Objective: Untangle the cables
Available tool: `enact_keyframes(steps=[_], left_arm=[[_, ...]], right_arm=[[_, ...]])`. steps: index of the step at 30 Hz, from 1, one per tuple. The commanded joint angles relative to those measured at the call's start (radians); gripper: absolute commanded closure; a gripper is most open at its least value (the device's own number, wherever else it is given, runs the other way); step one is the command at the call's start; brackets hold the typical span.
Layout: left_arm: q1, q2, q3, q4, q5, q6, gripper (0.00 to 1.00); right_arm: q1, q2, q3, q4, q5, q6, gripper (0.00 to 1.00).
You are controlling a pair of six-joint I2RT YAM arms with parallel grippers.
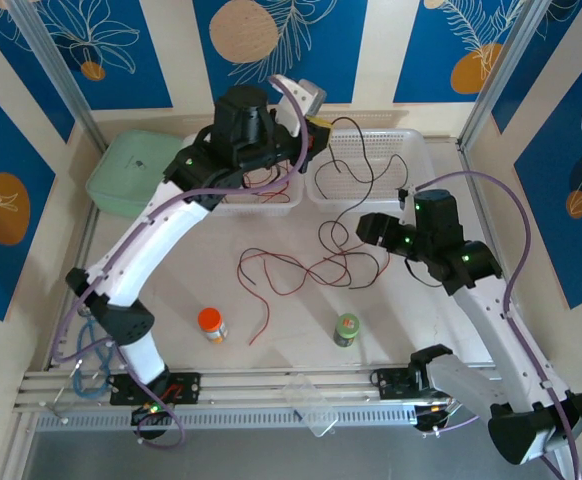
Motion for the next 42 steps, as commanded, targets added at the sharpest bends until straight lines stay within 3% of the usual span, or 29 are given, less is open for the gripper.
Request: enact_keyframes(steps=[1, 8, 14, 19, 30, 42], left_arm=[[-0.006, 0.088, 0.094, 0.048, -0.055, 0.063, 1.00], [-0.002, 0.271, 0.242, 0.124, -0.148, 0.124, 1.00], [0.003, 0.401, 0.266, 0.310, -0.285, 0.227, 1.00], [0.005, 0.477, 0.275, 0.467, -0.317, 0.247, 1.00], [0.003, 0.465, 0.275, 0.647, -0.324, 0.242, 1.00], [0.003, 0.429, 0.275, 0.680, -0.323, 0.268, 1.00]], right_arm=[[-0.008, -0.044, -0.018, -0.053, 0.033, 0.005, 0.27], [-0.013, -0.130, -0.045, -0.127, 0.079, 0.013, 0.27], [-0.013, -0.192, -0.091, -0.174, 0.091, 0.026, 0.27], [-0.018, -0.211, -0.126, -0.188, 0.092, 0.035, 0.26], [-0.041, -0.188, -0.135, -0.155, 0.072, 0.024, 0.26], [-0.063, -0.187, -0.143, -0.152, 0.054, 0.021, 0.26]])
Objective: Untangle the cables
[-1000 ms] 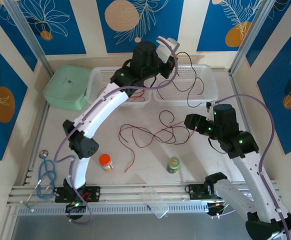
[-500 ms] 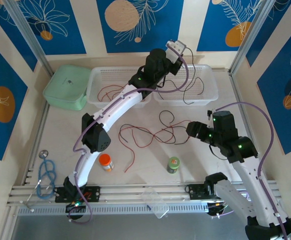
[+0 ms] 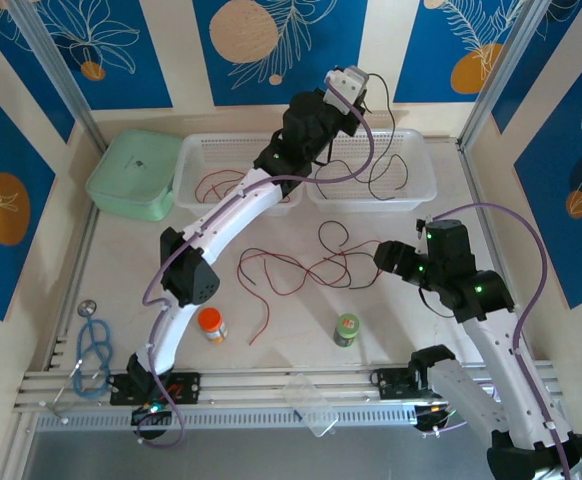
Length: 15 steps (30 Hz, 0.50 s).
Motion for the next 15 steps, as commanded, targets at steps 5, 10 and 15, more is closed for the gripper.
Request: enact_keyframes(steps=[5, 10, 15], left_arm=[[0.006, -0.021, 0.056, 0.068, -0.038, 0.053, 1.00], [0.021, 0.069, 0.118, 0.067, -0.086, 0.077, 1.00], [0.045, 0.173, 0.147, 0.099, -0.122, 0.041, 1.00]], right_arm=[[-0.008, -0.014, -0.012, 0.007, -0.020, -0.005, 0.27], [-0.014, -0.023, -0.013, -0.003, -0.020, -0.009, 0.26], [-0.022, -0.030, -0.021, -0.011, -0.022, -0.015, 0.26]])
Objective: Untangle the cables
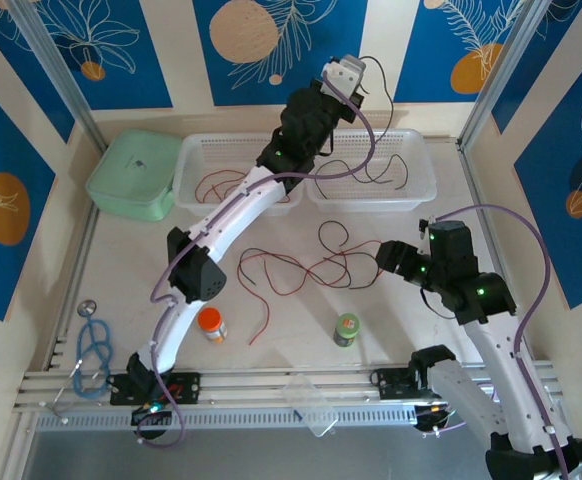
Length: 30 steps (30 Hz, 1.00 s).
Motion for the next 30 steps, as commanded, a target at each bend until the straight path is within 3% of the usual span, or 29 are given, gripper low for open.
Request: enact_keyframes(steps=[1, 11, 19, 21, 26, 30], left_arm=[[0.029, 0.097, 0.020, 0.020, -0.040, -0.030, 1.00], [0.034, 0.247, 0.003, -0.048, -0.019, -0.144, 1.00], [0.029, 0.233, -0.144, -0.052, 0.019, -0.176, 1.00], [0.025, 0.219, -0.190, -0.055, 0.042, -0.179, 0.93], [0.008, 0.189, -0.267, -0.100, 0.083, -0.180, 0.67], [0.003, 0.139, -0.322, -0.123, 0.104, -0.187, 0.56]], right_arm=[[-0.010, -0.011, -0.022, -0.008, -0.021, -0.016, 0.27], [-0.047, 0.029, -0.031, 0.032, -0.066, -0.037, 0.26], [-0.076, 0.045, -0.037, 0.051, -0.096, -0.049, 0.27], [-0.081, 0.046, -0.038, 0.055, -0.103, -0.049, 0.27], [-0.088, 0.043, -0.033, 0.053, -0.116, -0.047, 0.26], [-0.088, 0.035, -0.031, 0.044, -0.120, -0.048, 0.26]])
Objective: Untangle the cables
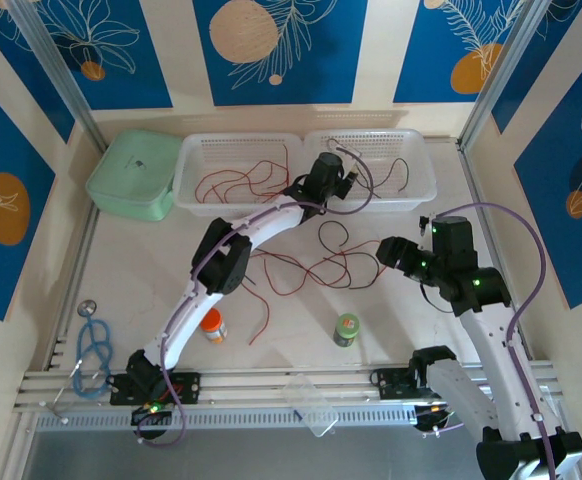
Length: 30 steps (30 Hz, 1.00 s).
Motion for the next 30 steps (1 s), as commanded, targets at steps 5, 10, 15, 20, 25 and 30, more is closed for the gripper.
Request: enact_keyframes(steps=[5, 10, 15, 20, 25, 30], left_arm=[[-0.024, -0.224, -0.047, -0.043, 0.090, 0.018, 0.37], [-0.055, -0.371, -0.058, -0.099, 0.115, 0.075, 0.27], [-0.086, -0.538, -0.144, -0.114, 0.125, 0.104, 0.23], [-0.098, -0.712, -0.273, -0.163, 0.108, 0.075, 0.22], [-0.101, -0.914, -0.518, -0.180, 0.091, 0.005, 0.22], [-0.101, -1.087, -0.738, -0.215, 0.051, -0.037, 0.21]], right_arm=[[-0.005, -0.001, -0.003, -0.021, -0.045, -0.008, 0.26], [0.027, 0.052, -0.014, -0.036, -0.031, 0.020, 0.27], [0.102, 0.143, -0.042, -0.028, 0.038, 0.045, 0.29], [0.131, 0.292, -0.057, 0.006, 0.097, 0.051, 0.35], [0.133, 0.415, -0.064, 0.031, 0.128, 0.091, 0.41], [0.134, 0.513, -0.084, 0.067, 0.135, 0.156, 0.41]])
